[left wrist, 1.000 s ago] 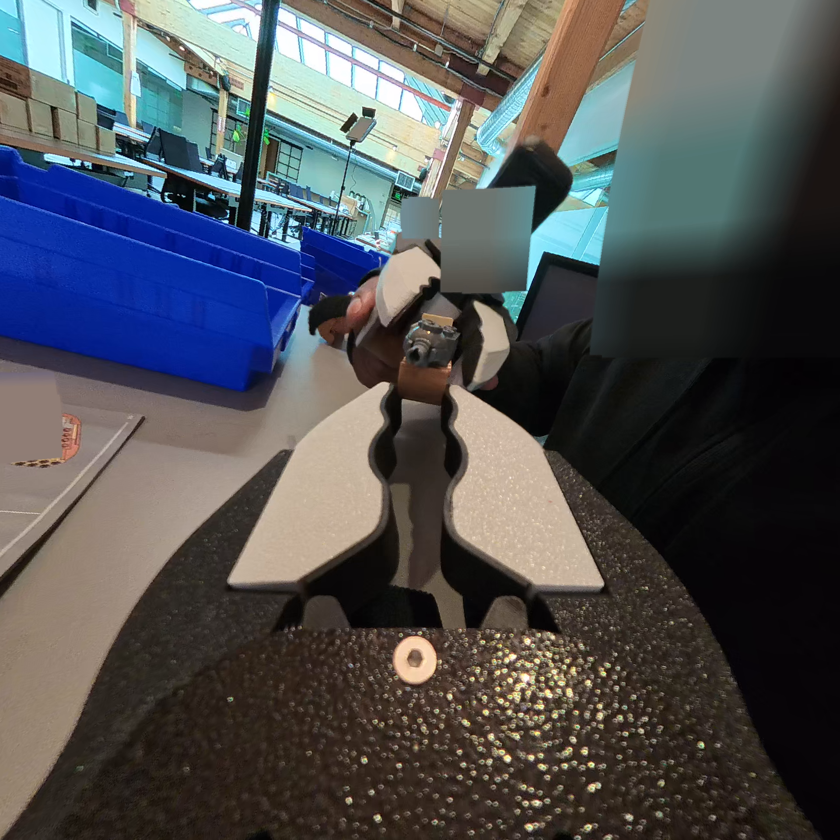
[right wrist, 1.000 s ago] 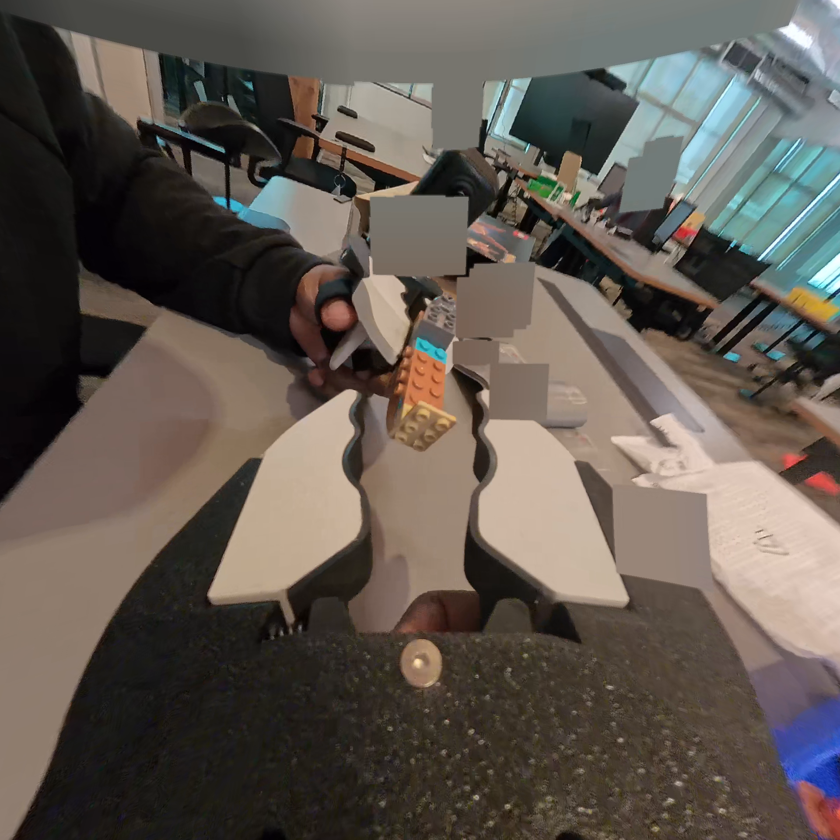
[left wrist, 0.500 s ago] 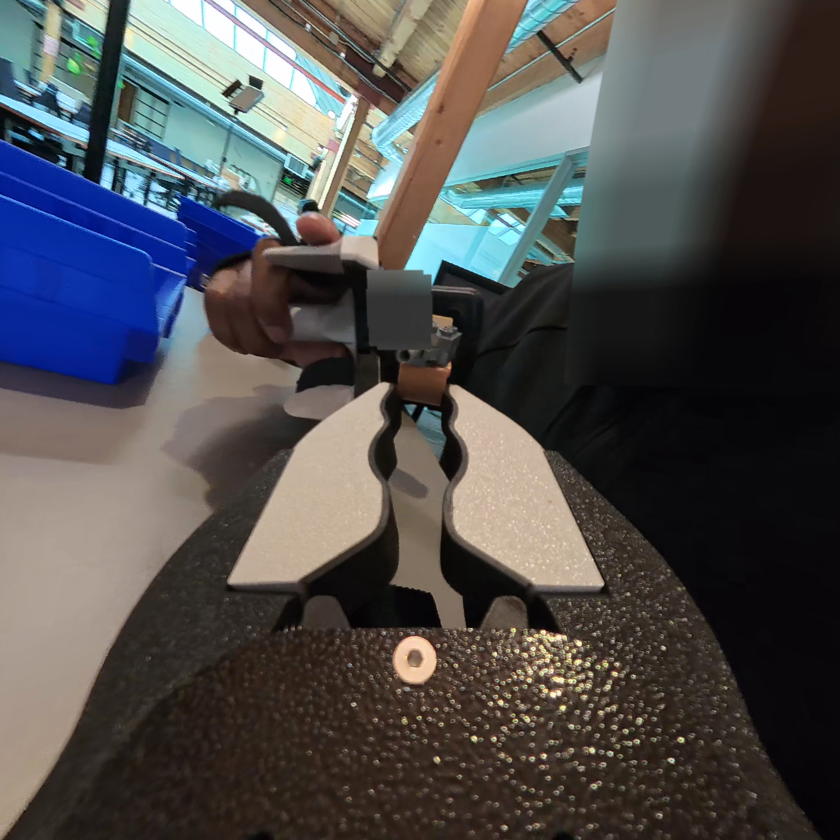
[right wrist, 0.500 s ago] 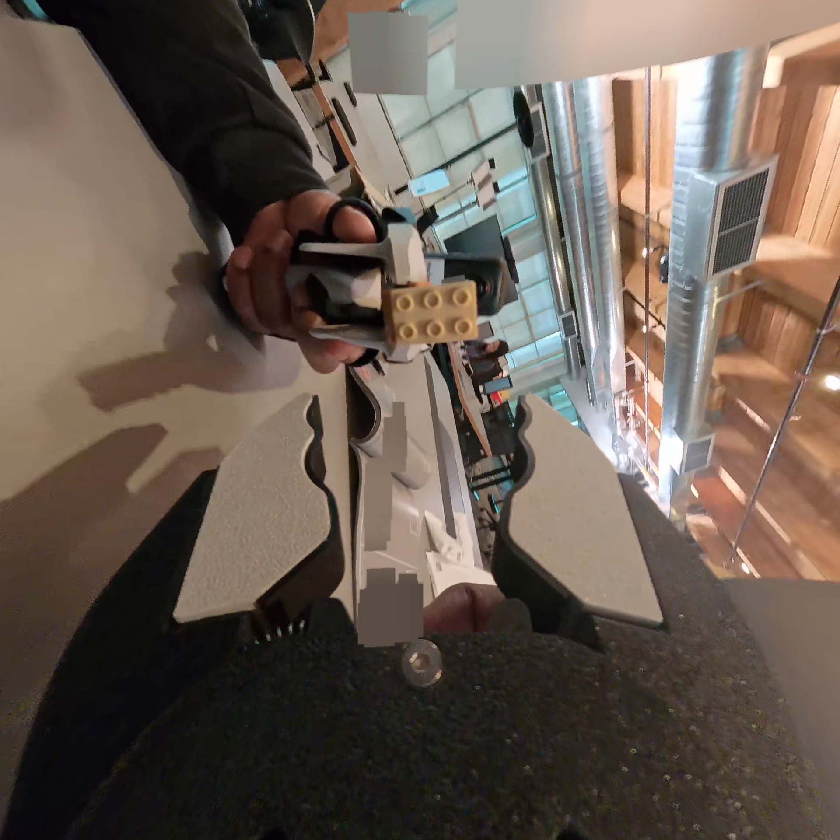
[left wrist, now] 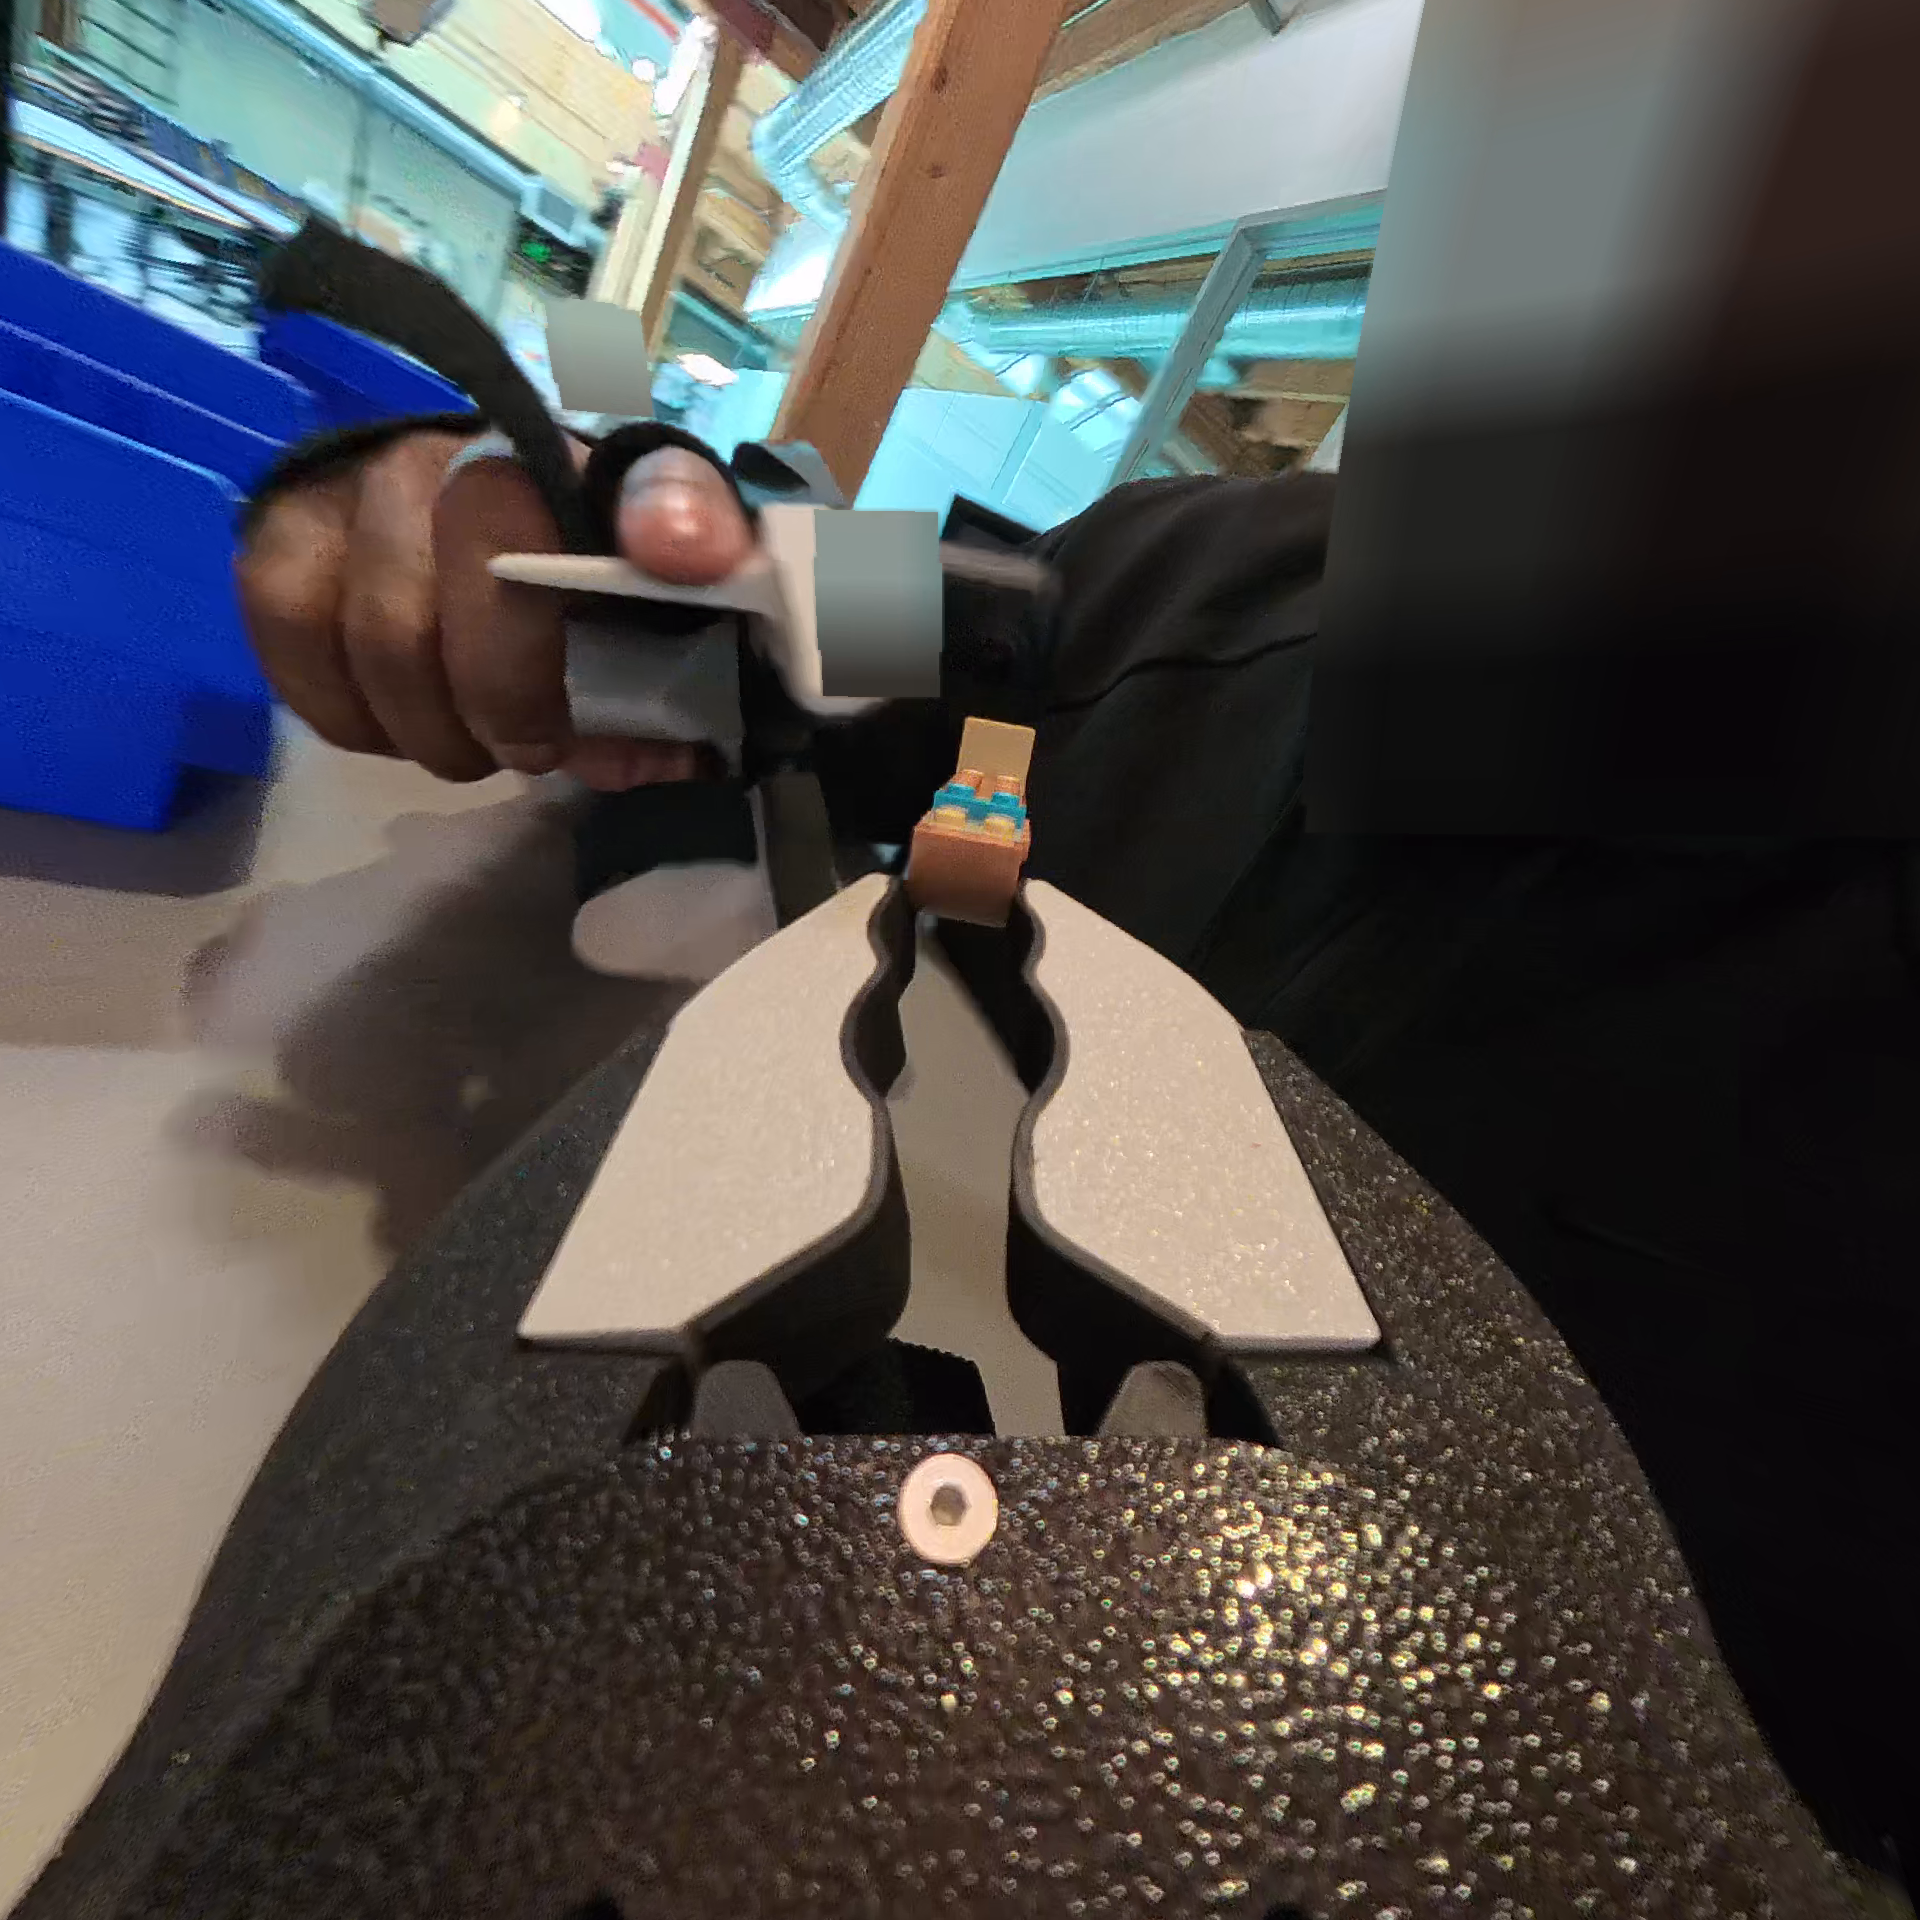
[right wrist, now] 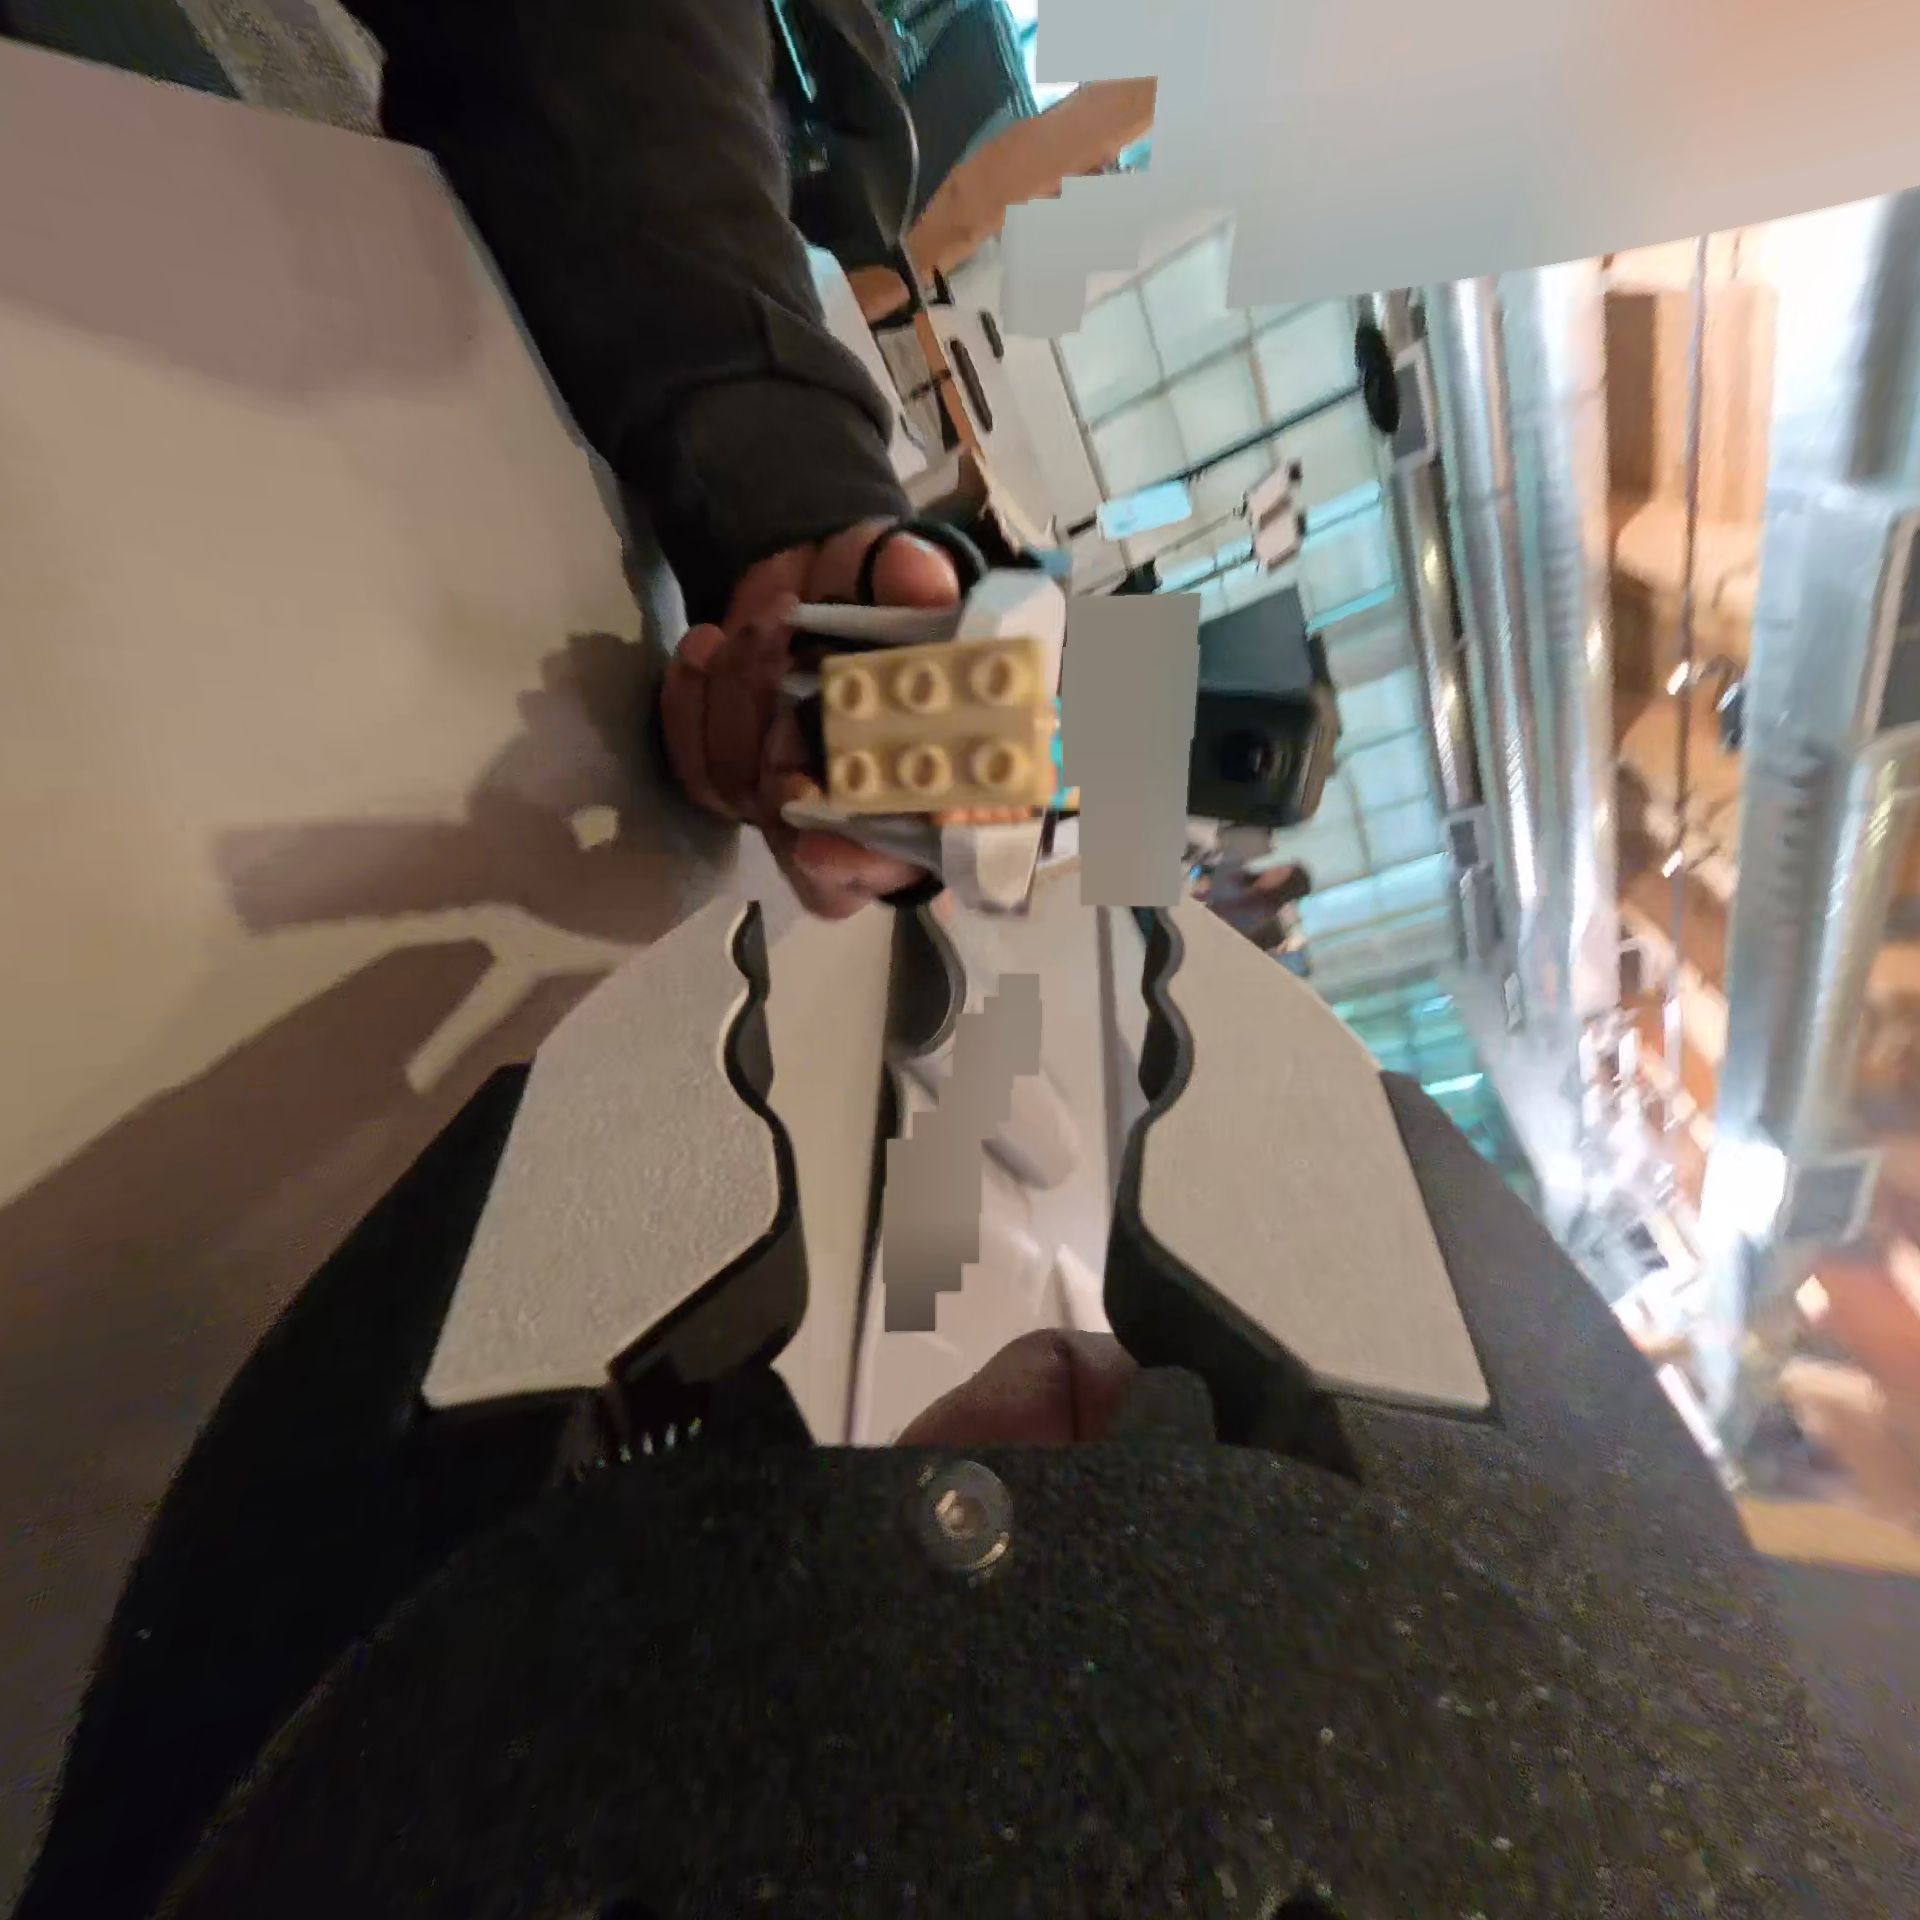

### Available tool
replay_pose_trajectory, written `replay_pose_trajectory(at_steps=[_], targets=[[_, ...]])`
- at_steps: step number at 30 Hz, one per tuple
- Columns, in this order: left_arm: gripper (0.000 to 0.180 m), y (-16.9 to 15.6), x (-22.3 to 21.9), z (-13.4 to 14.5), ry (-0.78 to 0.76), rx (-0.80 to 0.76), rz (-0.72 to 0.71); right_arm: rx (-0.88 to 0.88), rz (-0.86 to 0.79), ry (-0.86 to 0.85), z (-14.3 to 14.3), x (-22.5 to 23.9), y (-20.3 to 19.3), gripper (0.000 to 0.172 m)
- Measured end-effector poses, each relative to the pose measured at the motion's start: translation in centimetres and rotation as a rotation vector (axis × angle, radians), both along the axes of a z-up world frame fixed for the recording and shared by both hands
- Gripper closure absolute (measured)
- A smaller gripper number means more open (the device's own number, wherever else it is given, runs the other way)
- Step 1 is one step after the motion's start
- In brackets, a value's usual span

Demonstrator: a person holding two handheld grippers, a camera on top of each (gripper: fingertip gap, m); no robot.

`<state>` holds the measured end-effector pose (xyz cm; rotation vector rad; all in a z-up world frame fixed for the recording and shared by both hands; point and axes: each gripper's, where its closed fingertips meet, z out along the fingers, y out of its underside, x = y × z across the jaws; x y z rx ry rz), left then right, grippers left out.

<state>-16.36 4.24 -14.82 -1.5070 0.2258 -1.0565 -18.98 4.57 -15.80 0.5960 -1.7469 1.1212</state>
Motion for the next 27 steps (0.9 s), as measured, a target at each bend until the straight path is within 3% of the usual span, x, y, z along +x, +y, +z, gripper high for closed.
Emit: replay_pose_trajectory(at_steps=[7,12,15,18,27], targets=[[0.164,-1.3,-2.8,-2.0,0.163,-0.089,0.252,-0.048,-0.312,-0.196,-1.2,-0.6,3.7,0.117],[0.164,0.4,-3.0,-3.4,0.267,-0.168,0.345,-0.067,-0.472,-0.526,-4.6,1.3,4.7,0.114],[0.164,1.3,-1.8,-2.9,0.297,-0.117,0.354,-0.184,-0.441,-0.864,-5.6,3.1,4.2,0.107],[0.164,2.2,-1.2,-2.3,0.322,-0.059,0.388,-0.374,-0.364,-1.047,-4.0,3.8,4.1,0.112],[0.164,3.6,0.0,-2.0,0.431,0.005,0.442,-0.474,-0.351,-1.018,-2.5,3.7,4.4,0.125]])
